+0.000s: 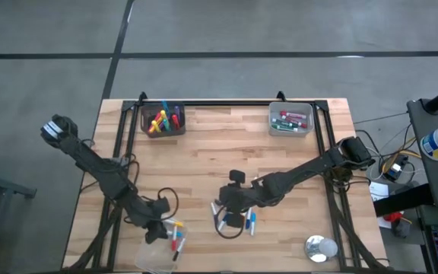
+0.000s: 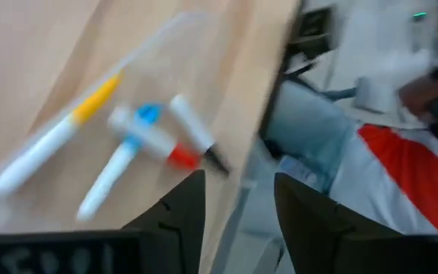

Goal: Pick & Place Markers
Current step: Put the green and white highlighter pen into the transparent bin

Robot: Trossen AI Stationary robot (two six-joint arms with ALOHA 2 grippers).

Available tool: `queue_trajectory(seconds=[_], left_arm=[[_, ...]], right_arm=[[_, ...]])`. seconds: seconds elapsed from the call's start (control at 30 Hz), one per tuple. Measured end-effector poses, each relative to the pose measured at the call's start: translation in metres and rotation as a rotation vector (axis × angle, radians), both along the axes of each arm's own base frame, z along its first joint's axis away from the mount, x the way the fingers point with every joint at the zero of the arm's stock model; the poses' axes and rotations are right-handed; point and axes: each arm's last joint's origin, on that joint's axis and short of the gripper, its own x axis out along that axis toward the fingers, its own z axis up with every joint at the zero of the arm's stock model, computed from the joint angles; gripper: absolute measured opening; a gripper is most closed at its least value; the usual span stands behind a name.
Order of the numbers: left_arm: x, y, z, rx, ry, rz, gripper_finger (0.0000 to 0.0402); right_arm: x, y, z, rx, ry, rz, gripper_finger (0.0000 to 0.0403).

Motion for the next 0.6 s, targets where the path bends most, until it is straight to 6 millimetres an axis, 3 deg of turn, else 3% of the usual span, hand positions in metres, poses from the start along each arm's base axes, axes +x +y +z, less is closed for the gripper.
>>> queue_trajectory(seconds=[0.37, 0.6], left_arm=[[0.015, -0.001, 0.022, 0.25, -0.494, 0.03, 0.0148], [0.022, 0.001, 0.038, 0.442, -0.741, 0.145, 0.0148]], right_arm=[[-0.005, 0.0, -0.004, 0.015, 0.066, -0.02, 0.0123], [-0.026, -0.006, -0.017, -0.191, 0.349, 0.283, 0.0116]])
